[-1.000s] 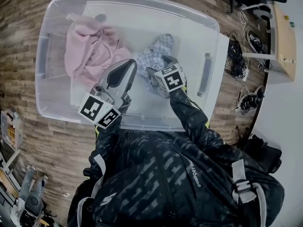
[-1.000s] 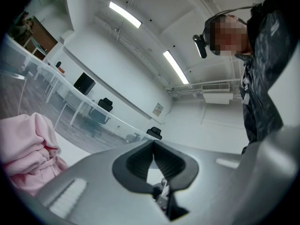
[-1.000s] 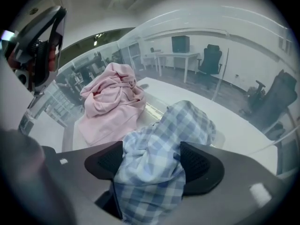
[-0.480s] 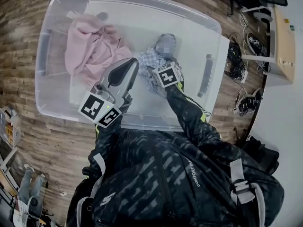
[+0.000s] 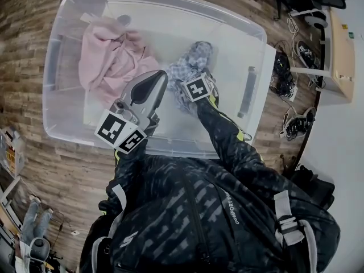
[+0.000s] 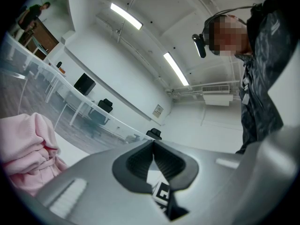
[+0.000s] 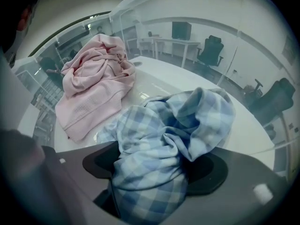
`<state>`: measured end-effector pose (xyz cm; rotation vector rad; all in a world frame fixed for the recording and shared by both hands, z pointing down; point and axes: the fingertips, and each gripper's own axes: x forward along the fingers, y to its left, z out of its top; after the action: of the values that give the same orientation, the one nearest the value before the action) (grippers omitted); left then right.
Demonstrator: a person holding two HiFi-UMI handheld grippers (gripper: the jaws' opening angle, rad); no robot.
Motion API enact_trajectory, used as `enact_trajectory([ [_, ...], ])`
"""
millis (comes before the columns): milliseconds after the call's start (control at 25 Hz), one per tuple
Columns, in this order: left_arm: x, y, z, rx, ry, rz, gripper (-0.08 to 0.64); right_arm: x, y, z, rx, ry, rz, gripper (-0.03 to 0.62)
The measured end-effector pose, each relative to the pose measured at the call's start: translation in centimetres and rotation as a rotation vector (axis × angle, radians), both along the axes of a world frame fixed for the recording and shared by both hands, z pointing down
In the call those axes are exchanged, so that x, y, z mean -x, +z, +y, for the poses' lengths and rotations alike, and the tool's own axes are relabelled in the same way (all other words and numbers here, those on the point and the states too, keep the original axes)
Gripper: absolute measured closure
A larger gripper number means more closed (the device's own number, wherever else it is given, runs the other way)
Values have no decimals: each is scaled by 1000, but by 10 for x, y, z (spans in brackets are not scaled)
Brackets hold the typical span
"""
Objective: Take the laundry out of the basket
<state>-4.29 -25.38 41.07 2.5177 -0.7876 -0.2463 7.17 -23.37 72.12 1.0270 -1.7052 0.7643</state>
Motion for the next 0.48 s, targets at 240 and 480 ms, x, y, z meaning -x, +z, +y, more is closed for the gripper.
enact_trajectory([
  [240,0,1,-1,-2,-3,-5,555,1,3,-1,18,-18,15,175],
  [480,0,1,-1,-3,-4,-9,555,1,4,-3,11,-28,26,179],
])
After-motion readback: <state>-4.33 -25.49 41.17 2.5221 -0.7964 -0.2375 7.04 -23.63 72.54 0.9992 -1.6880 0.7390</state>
